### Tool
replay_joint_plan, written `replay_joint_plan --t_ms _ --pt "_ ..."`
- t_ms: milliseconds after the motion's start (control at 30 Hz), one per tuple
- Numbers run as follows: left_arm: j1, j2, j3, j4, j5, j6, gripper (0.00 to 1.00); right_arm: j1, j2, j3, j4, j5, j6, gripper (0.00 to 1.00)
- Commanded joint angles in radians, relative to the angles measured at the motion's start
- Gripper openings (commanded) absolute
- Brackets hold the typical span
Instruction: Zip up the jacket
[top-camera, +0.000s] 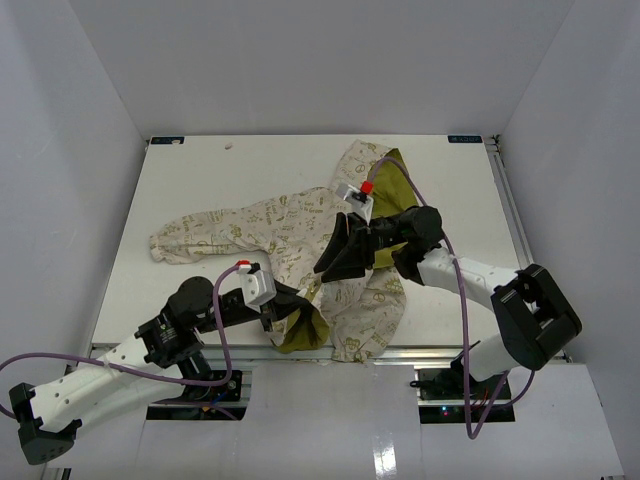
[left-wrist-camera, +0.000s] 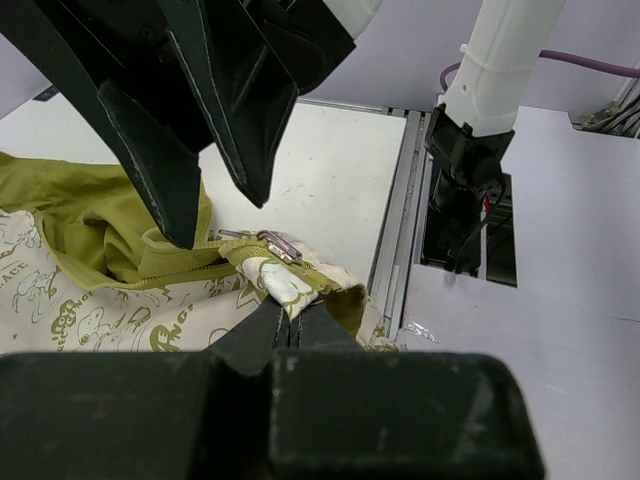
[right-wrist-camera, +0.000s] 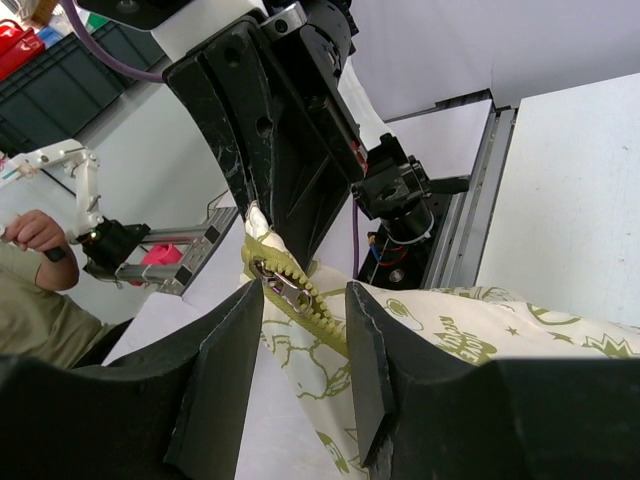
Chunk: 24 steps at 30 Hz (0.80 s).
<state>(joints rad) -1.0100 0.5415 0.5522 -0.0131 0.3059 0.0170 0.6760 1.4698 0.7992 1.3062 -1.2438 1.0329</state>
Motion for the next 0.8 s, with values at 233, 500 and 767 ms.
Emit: replay_joint_plan --t_ms 233,500,767 --pt "-0.004 -0.008 0.025 0.059 -0.004 0.002 0.00 0.032 -0.069 -0.012 0.061 0.035 -0.156 0.45" --pt "-0.004 -0.023 0.022 0.061 -0.016 0.009 0.00 0.052 -0.096 -0.022 -0.074 0.057 -0.244 0.42" --pt "-0.004 -0.033 0.030 0.053 -0.025 0.013 0.00 0.053 -0.137 -0.026 -0.186 0.083 -0.298 0.40"
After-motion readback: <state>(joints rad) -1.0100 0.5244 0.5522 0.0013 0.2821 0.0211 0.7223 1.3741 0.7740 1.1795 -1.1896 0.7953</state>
